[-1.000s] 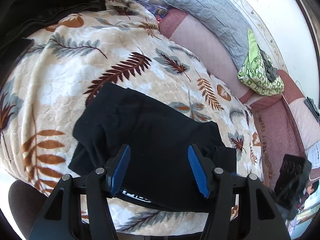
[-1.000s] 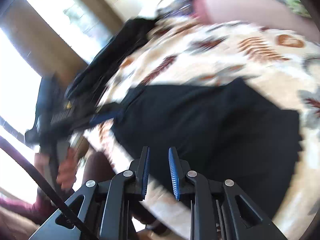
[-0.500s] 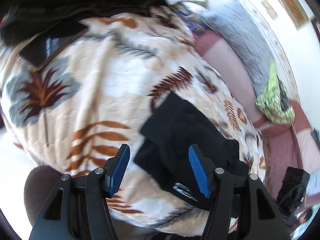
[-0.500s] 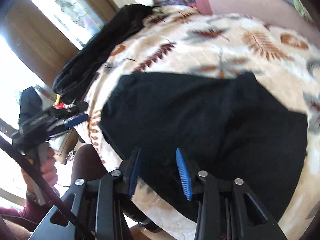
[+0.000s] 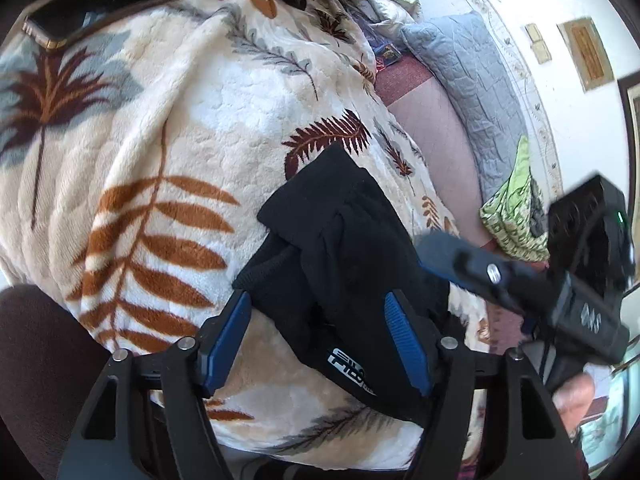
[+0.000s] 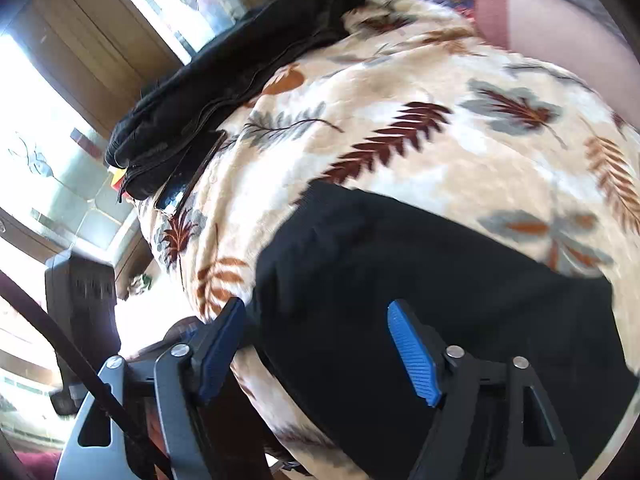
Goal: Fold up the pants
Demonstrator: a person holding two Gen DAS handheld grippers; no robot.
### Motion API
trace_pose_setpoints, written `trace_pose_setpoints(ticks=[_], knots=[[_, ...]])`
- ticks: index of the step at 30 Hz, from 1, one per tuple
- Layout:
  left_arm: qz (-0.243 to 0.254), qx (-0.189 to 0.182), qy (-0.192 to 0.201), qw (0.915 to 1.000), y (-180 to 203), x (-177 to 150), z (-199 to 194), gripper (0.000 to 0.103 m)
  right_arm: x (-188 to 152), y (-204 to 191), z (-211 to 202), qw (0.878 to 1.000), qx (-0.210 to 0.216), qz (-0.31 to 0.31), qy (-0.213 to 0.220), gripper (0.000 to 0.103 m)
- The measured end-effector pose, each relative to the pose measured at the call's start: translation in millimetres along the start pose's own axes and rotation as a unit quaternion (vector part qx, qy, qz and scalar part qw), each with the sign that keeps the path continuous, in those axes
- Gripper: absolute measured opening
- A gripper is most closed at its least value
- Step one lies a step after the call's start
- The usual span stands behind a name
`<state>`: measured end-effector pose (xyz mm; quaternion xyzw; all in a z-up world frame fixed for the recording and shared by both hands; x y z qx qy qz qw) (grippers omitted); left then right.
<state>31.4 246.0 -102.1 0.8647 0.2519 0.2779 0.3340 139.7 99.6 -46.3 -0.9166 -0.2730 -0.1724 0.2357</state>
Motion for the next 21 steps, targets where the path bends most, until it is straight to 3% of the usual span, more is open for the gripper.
trace_pose_setpoints(ticks=[3, 8, 11, 15, 16, 17, 18, 19, 21], knots=[[-0.020, -0.012, -0.001, 0.9997, -6, -5, 4, 0.070, 23, -12, 24, 0.999, -0.025, -0.018, -0.039, 0.082], [-0.008, -0.008, 0.016, 0.9998, 1, -10, 6, 0.082, 51, -31, 72, 0.989, -0.086, -0.056, -0.111, 0.087], [-0.014, -0.003, 0.017, 0.9998, 4, -8, 9, 0.085, 60, -35, 103, 0.978, -0.122, -0.055, -0.158, 0.101], [-0.012, 0.009, 0.014, 0.9998, 8, -7, 13, 0.084, 60, -35, 134, 0.954, -0.175, -0.089, -0.225, 0.103], [-0.005, 0.011, 0.015, 0.9998, 11, -7, 14, 0.069, 58, -34, 137, 0.952, -0.177, -0.097, -0.231, 0.103], [0.003, 0.018, 0.009, 0.9998, 14, -8, 17, 0.043, 58, -34, 137, 0.951, -0.173, -0.104, -0.235, 0.103], [0.008, 0.020, -0.005, 0.9997, 16, -9, 22, 0.025, 58, -33, 135, 0.951, -0.169, -0.107, -0.236, 0.102], [0.008, 0.014, -0.025, 0.9996, 16, -10, 28, 0.018, 57, -32, 133, 0.952, -0.166, -0.110, -0.233, 0.100], [0.004, 0.008, -0.022, 0.9997, 17, -8, 26, 0.017, 56, -29, 123, 0.952, -0.179, -0.121, -0.217, 0.077]])
Point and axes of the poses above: each gripper's, at about its wrist camera, not at the fingertips, and z roughly the way its jaws point, y to its right, x to its top, the point moved 3 cm from there along z, roughly the way its jaws point, and after that the axes turned 1 degree about x, right-handed, at the moved point
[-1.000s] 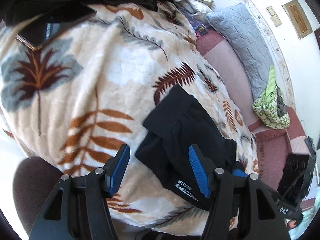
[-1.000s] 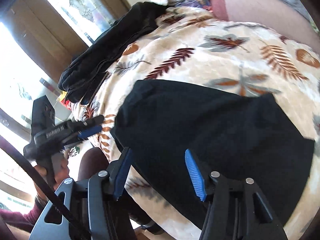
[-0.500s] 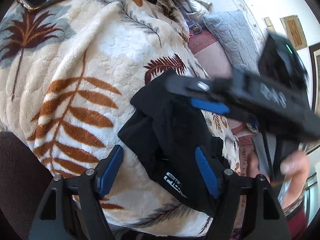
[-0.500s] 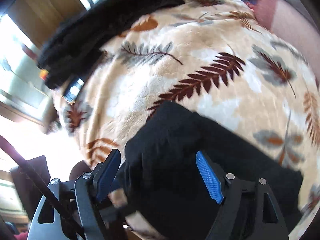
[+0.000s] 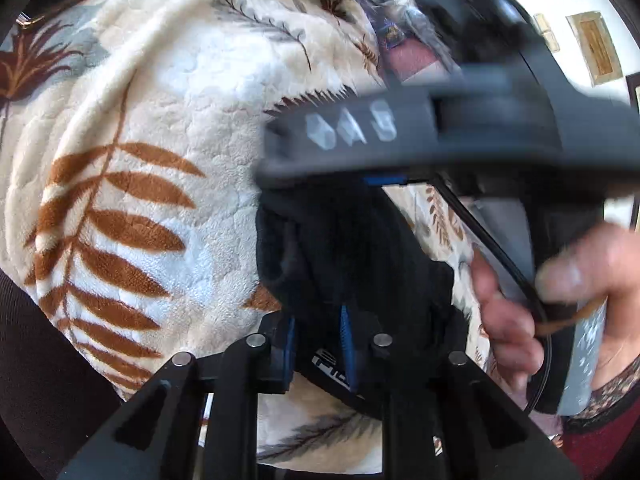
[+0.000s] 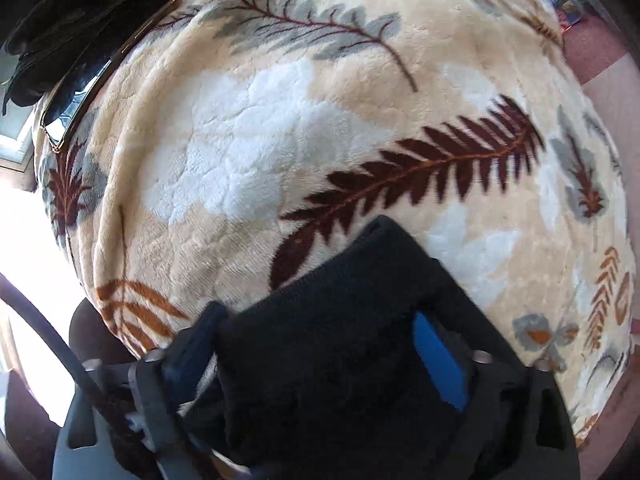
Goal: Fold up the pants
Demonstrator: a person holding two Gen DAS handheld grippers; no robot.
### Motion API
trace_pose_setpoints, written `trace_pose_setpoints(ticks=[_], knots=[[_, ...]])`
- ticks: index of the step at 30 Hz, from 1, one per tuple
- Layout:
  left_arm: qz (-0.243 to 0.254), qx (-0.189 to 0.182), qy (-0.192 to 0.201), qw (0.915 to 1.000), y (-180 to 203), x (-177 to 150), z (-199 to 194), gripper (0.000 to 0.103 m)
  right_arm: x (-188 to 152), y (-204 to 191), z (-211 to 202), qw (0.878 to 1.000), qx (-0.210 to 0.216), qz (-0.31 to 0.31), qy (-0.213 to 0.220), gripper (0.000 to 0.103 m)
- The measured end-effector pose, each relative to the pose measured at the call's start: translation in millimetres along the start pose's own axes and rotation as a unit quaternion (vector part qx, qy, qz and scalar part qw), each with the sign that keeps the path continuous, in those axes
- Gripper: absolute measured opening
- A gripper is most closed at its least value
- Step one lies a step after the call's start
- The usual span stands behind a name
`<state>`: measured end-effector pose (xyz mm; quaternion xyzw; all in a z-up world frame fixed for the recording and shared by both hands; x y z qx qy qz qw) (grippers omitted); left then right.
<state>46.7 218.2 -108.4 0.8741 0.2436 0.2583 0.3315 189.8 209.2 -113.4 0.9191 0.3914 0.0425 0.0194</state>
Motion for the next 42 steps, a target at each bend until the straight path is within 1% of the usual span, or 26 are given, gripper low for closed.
trace_pose_setpoints(ticks=[1, 3, 4, 5, 8, 10, 13, 18, 21, 24, 25, 27, 29, 31, 35, 36, 37, 38, 39, 40, 41, 42], knots=[[0.004, 0.000, 0.002, 1.0000, 3, 0, -3, 0.017, -4, 2, -5, 1.000, -0.010, -0.002, 0.010, 0.068], [0.011, -0.007, 0.005, 0.9999, 10, -1, -9, 0.016, -13, 11, -17, 0.999, -0.017, 0.004, 0.031, 0.036], [0.017, -0.010, 0.007, 0.9998, 16, -2, -13, 0.016, -18, 18, -23, 0.999, -0.011, 0.011, 0.040, 0.034], [0.027, -0.009, 0.009, 0.9995, 23, -3, -16, 0.016, -23, 21, -28, 0.999, 0.003, 0.017, 0.050, 0.028], [0.056, -0.003, 0.013, 0.9984, 44, -10, -20, 0.016, -43, 31, -44, 0.995, 0.031, 0.032, 0.086, 0.023], [0.079, -0.001, 0.016, 0.9968, 61, -15, -24, 0.016, -53, 35, -55, 0.992, 0.047, 0.045, 0.110, 0.023], [0.117, 0.001, 0.018, 0.9930, 90, -23, -28, 0.016, -68, 46, -74, 0.983, 0.079, 0.067, 0.149, 0.022], [0.177, -0.004, 0.008, 0.9841, 139, -34, -28, 0.015, -102, 75, -107, 0.962, 0.129, 0.111, 0.213, 0.022], [0.218, -0.008, -0.005, 0.9759, 174, -48, -18, 0.015, -135, 102, -123, 0.946, 0.155, 0.141, 0.248, 0.023], [0.263, -0.005, -0.021, 0.9646, 202, -68, -1, 0.015, -170, 129, -130, 0.929, 0.181, 0.174, 0.273, 0.023], [0.277, -0.001, -0.030, 0.9605, 212, -76, 7, 0.015, -185, 140, -130, 0.922, 0.187, 0.187, 0.282, 0.023], [0.296, 0.003, -0.047, 0.9540, 224, -90, 26, 0.015, -207, 156, -126, 0.914, 0.192, 0.208, 0.290, 0.023], [0.311, 0.011, -0.069, 0.9479, 234, -110, 42, 0.015, -231, 177, -115, 0.906, 0.196, 0.237, 0.291, 0.023], [0.319, 0.020, -0.091, 0.9431, 238, -123, 61, 0.015, -251, 192, -102, 0.899, 0.200, 0.263, 0.289, 0.023], [0.348, 0.036, -0.108, 0.9306, 248, -144, 83, 0.016, -289, 218, -73, 0.878, 0.217, 0.315, 0.288, 0.023], [0.353, 0.039, -0.114, 0.9278, 249, -147, 87, 0.018, -297, 223, -66, 0.872, 0.222, 0.325, 0.292, 0.024], [0.357, 0.042, -0.123, 0.9249, 250, -151, 90, 0.024, -302, 228, -62, 0.867, 0.226, 0.333, 0.295, 0.028], [0.357, 0.039, -0.132, 0.9239, 250, -151, 91, 0.032, -311, 234, -55, 0.859, 0.225, 0.350, 0.299, 0.037], [0.357, 0.031, -0.139, 0.9231, 251, -153, 89, 0.037, -318, 239, -51, 0.854, 0.220, 0.365, 0.298, 0.045], [0.362, 0.018, -0.145, 0.9207, 253, -155, 84, 0.046, -325, 244, -46, 0.849, 0.215, 0.380, 0.298, 0.048], [0.368, 0.003, -0.150, 0.9175, 256, -157, 78, 0.052, -334, 249, -42, 0.842, 0.215, 0.396, 0.297, 0.049], [0.374, -0.006, -0.151, 0.9151, 259, -159, 72, 0.055, -342, 255, -37, 0.833, 0.218, 0.411, 0.298, 0.050]])
Point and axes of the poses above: each gripper's, at about its wrist camera, not at the fingertips, and z roughly the way its jaws point, y to its right, x to its top, the point moved 3 cm from there along z, roughly the way its jaws point, and after that the axes turned 1 degree about x, right-handed, at the moved point
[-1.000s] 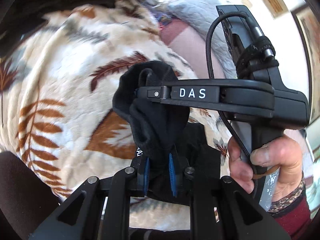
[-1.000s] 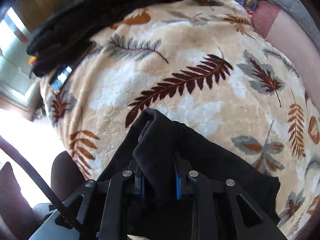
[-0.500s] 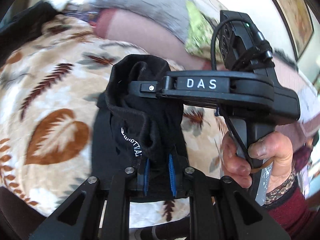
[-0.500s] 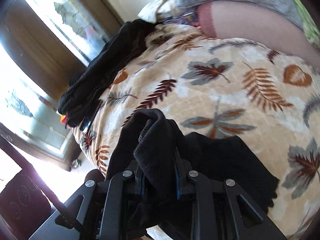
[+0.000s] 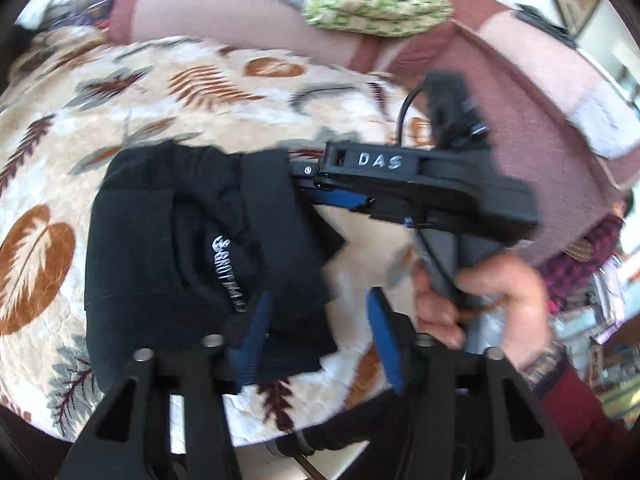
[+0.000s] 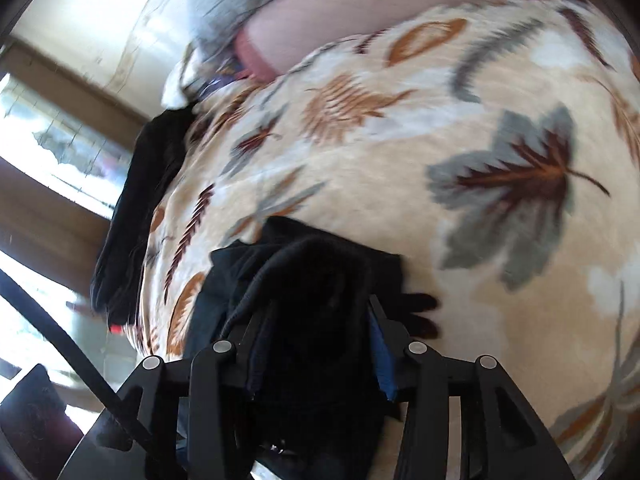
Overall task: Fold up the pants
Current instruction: 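Fold the pants again with both grippers and release them onto the blanket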
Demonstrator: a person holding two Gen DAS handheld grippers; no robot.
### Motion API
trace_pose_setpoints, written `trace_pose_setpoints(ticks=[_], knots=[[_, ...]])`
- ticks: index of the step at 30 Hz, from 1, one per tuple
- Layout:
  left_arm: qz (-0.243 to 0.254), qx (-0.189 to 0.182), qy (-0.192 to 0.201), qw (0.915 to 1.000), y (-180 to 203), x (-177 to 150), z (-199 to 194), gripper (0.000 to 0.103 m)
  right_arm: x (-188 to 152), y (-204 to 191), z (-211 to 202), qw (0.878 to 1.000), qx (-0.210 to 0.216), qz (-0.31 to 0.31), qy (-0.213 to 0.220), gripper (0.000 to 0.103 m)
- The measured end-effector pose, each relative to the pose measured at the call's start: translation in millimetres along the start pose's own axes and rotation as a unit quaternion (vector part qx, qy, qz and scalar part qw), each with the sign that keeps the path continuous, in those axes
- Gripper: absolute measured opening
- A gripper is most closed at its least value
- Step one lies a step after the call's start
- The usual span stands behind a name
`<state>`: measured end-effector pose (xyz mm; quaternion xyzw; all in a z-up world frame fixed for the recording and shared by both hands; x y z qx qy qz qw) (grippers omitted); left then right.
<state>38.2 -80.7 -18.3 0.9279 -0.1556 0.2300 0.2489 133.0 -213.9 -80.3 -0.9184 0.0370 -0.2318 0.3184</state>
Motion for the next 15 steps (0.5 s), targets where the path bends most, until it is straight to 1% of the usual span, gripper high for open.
trace_pose_setpoints(ticks=[1, 2, 3, 4, 5, 6, 7, 9, 11, 12, 13, 15], knots=[[0.005, -0.006, 0.007, 0.9999, 0, 0, -8, 0.059, -1, 11, -4, 1.000, 0.002, 0.020, 0.007, 0.051], [0.007, -0.010, 0.017, 0.9998, -3, 0, -17, 0.061, -2, 21, -10, 0.999, 0.002, 0.038, 0.017, 0.055], [0.005, -0.010, 0.027, 0.9996, -7, 1, -26, 0.062, -4, 31, -17, 0.998, 0.001, 0.054, 0.028, 0.055], [-0.002, -0.006, 0.039, 0.9992, -13, 3, -35, 0.065, -5, 37, -25, 0.997, 0.001, 0.066, 0.040, 0.055], [-0.018, 0.001, 0.054, 0.9984, -23, 3, -47, 0.069, -6, 41, -33, 0.996, 0.004, 0.075, 0.054, 0.055], [-0.032, 0.005, 0.061, 0.9976, -32, 5, -53, 0.069, -8, 42, -43, 0.994, 0.009, 0.078, 0.070, 0.055], [-0.058, 0.010, 0.069, 0.9959, -47, 6, -61, 0.069, -10, 40, -50, 0.993, 0.015, 0.076, 0.084, 0.055], [-0.092, 0.018, 0.074, 0.9929, -69, 9, -66, 0.070, -15, 26, -65, 0.992, 0.034, 0.051, 0.110, 0.055], [-0.124, 0.031, 0.078, 0.9887, -92, 7, -70, 0.070, -20, 8, -69, 0.991, 0.053, 0.024, 0.117, 0.055], [-0.135, 0.036, 0.078, 0.9871, -99, 6, -70, 0.070, -22, -3, -68, 0.992, 0.058, 0.010, 0.112, 0.055], [-0.146, 0.040, 0.078, 0.9854, -106, 4, -71, 0.070, -26, -11, -64, 0.993, 0.052, -0.001, 0.104, 0.055], [-0.155, 0.041, 0.078, 0.9840, -111, 0, -72, 0.070, -33, -23, -48, 0.996, 0.025, -0.020, 0.083, 0.055]])
Point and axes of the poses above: each gripper's, at about its wrist camera, not at the fingertips, and z roughly the way its jaws point, y to its right, x to its top, the point moved 3 cm from there along z, roughly the way its jaws point, and after that the axes turned 1 degree about x, right-handed, at the moved point
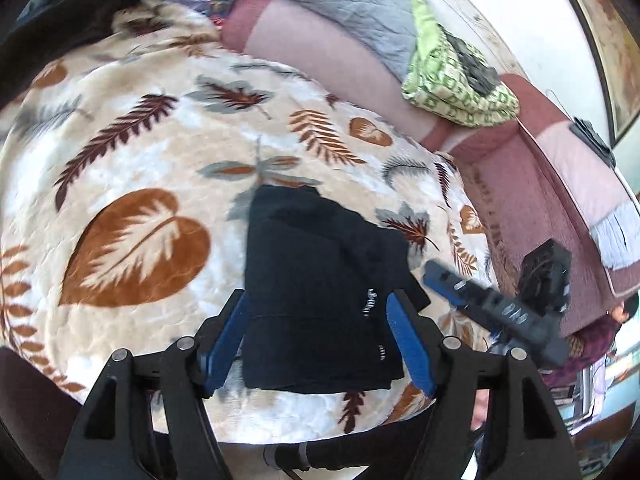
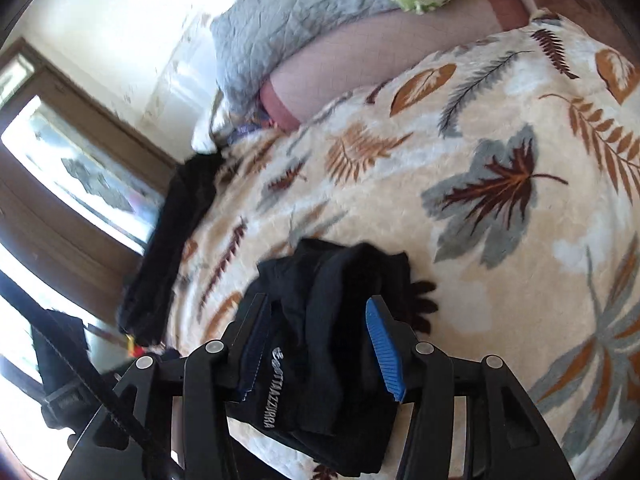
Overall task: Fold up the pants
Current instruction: 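Fold the pants again with both grippers and release them onto the blanket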
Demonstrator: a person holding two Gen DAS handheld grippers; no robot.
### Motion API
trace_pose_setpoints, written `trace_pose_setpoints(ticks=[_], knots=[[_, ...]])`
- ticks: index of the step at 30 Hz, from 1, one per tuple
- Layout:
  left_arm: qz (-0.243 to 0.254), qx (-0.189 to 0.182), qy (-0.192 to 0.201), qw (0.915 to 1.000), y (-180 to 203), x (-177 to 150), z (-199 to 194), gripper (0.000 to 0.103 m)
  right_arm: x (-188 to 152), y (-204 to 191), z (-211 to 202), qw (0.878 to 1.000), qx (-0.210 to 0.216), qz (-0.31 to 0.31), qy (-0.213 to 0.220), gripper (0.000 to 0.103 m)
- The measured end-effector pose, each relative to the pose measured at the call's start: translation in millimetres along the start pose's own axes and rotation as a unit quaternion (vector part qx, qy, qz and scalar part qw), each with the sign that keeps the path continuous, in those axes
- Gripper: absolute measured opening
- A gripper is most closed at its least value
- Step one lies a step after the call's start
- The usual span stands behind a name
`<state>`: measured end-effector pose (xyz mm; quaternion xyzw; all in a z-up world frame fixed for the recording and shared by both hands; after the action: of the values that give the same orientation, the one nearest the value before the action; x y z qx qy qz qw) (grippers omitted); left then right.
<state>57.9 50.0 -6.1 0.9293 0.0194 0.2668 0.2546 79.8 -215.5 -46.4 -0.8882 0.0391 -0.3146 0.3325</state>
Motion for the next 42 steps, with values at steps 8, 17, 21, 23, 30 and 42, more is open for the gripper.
trace_pose_setpoints(ticks=[8, 17, 21, 23, 30, 42], knots=[[0.000, 0.014, 0.007, 0.9999, -8, -2, -7, 0.070, -36, -14, 44, 0.997, -0.026, -0.041, -0.064, 0.010], [0.051, 0.017, -0.020, 0.9983, 18, -8, 24, 0.070, -29, 4, 0, 0.999, -0.030, -0.012, -0.007, 0.009], [0.078, 0.018, -0.053, 0.9954, 29, -22, 54, 0.070, -43, 30, 11, 0.998, -0.046, 0.017, -0.031, 0.009], [0.081, 0.042, -0.066, 0.9937, 24, -29, 68, 0.070, -49, 40, 18, 0.998, -0.049, 0.027, -0.034, 0.009], [0.050, 0.065, -0.094, 0.9921, -1, -41, 88, 0.075, -45, 50, 17, 0.998, -0.021, 0.050, -0.036, 0.014], [0.055, 0.066, -0.088, 0.9924, 2, -47, 88, 0.078, -3, 6, 26, 1.000, 0.001, -0.013, 0.006, 0.036]])
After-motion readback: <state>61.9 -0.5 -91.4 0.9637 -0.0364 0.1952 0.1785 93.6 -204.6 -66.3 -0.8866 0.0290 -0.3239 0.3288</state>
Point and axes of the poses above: each gripper's, at about its wrist camera, not at the fingertips, and z roughly the way its jaws point, y to its right, x to its top, the point moved 3 cm from there along z, roughly the way its jaws point, and after that the axes turned 1 degree about x, right-handed, at the moved point
